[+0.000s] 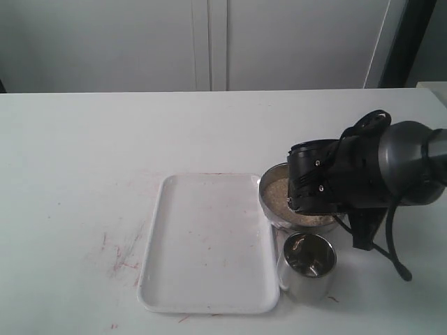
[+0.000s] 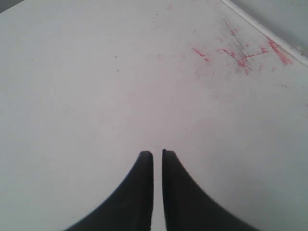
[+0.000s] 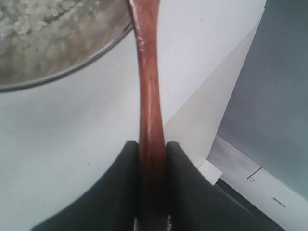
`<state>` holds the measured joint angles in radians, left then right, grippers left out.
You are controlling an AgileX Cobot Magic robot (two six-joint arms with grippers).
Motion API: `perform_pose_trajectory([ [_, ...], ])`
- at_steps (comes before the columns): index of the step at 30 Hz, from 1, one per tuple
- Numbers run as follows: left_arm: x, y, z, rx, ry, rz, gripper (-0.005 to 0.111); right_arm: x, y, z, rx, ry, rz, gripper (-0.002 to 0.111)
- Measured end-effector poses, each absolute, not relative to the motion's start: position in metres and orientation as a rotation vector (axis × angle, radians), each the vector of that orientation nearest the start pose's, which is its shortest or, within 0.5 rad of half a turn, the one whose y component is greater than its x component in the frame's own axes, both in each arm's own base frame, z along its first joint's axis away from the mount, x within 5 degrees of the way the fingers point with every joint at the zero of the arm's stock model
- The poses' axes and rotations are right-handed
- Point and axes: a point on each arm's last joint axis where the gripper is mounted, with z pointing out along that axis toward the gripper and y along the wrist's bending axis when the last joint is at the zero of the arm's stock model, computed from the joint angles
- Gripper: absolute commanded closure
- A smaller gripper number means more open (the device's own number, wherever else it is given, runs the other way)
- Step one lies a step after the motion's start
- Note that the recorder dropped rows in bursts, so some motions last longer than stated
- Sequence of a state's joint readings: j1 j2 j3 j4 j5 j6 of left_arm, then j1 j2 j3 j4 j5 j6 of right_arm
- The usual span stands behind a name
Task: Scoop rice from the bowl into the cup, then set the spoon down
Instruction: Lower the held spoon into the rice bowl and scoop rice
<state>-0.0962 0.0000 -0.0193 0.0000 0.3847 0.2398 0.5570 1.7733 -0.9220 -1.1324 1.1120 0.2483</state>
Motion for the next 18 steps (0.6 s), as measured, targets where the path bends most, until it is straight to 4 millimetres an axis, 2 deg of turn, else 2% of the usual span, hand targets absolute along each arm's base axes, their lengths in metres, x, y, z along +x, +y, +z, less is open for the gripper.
perform_pose_trajectory([
  [12,0.052,-0.005,0.185,0.309,1.824,0.100,0.092,0.293,0.095,0.170,-1.357,2.353,-1.407,0.108],
  [18,0.052,-0.005,0.185,0.309,1.824,0.100,0.092,0.291,0.097,0.166,-1.375,2.401,-1.336,0.108],
])
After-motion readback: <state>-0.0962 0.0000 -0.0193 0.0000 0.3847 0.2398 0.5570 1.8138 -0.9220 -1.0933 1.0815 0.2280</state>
